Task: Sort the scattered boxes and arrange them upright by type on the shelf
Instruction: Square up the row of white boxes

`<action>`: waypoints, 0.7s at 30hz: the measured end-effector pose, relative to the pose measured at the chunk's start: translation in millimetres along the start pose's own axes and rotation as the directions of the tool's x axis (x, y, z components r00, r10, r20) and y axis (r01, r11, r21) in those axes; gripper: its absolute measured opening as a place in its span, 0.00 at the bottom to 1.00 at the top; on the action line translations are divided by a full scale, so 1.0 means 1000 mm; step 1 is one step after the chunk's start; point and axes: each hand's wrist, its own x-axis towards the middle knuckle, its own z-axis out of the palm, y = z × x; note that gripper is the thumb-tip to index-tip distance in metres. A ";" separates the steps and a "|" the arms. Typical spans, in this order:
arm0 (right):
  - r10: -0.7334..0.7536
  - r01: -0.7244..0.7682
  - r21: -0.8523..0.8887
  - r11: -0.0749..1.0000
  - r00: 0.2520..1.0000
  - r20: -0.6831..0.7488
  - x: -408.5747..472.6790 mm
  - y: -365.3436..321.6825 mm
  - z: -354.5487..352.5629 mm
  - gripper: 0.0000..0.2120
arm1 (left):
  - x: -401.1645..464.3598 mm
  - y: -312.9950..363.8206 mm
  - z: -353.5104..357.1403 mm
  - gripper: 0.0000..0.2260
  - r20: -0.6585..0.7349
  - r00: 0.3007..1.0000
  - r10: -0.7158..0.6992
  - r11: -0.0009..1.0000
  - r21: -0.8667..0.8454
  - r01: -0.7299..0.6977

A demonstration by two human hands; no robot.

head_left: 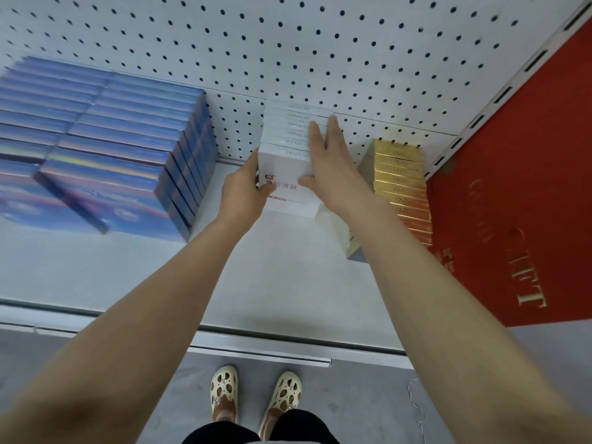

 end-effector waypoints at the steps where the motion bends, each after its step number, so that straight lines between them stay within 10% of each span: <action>1: 0.002 -0.002 0.000 1.000 1.000 -0.003 0.001 -0.001 0.001 0.43 | 0.001 -0.001 -0.001 0.27 0.005 1.000 0.006 1.000 -0.004 -0.006; 21: 0.001 -0.001 0.026 1.000 1.000 -0.005 0.001 -0.002 0.001 0.40 | 0.008 0.004 0.003 0.33 -0.008 1.000 -0.017 0.999 -0.048 0.016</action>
